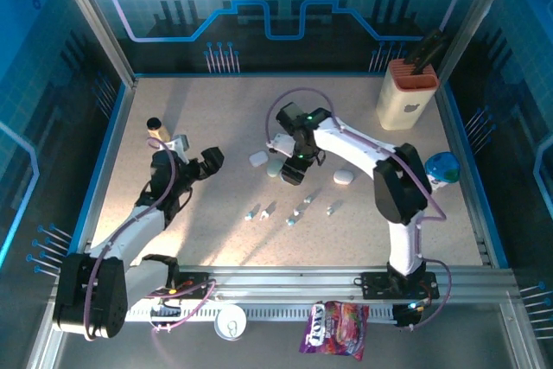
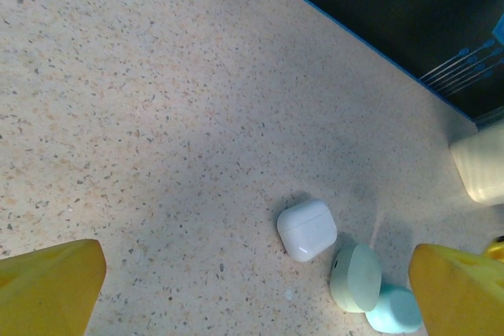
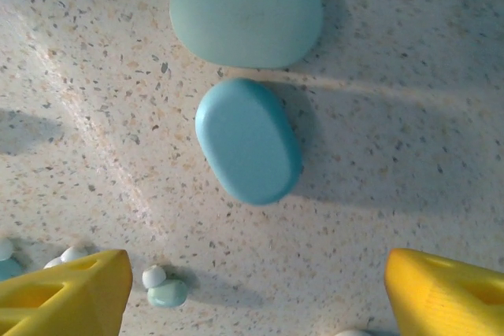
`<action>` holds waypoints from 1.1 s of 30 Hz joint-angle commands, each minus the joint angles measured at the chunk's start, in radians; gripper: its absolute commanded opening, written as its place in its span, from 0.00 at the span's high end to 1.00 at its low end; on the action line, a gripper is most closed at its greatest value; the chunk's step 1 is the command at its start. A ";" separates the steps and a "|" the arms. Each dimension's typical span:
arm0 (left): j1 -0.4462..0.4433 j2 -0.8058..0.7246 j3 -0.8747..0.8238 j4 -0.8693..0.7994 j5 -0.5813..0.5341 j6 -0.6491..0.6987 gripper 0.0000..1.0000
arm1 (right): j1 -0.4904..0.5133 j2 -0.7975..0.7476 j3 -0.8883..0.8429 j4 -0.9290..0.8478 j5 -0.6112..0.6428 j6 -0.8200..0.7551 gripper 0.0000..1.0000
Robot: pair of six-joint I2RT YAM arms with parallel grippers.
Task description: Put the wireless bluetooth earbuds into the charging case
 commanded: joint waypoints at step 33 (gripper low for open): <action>0.020 -0.001 0.014 -0.035 0.045 0.002 0.01 | 0.013 0.240 0.114 -0.043 -0.056 -0.146 0.64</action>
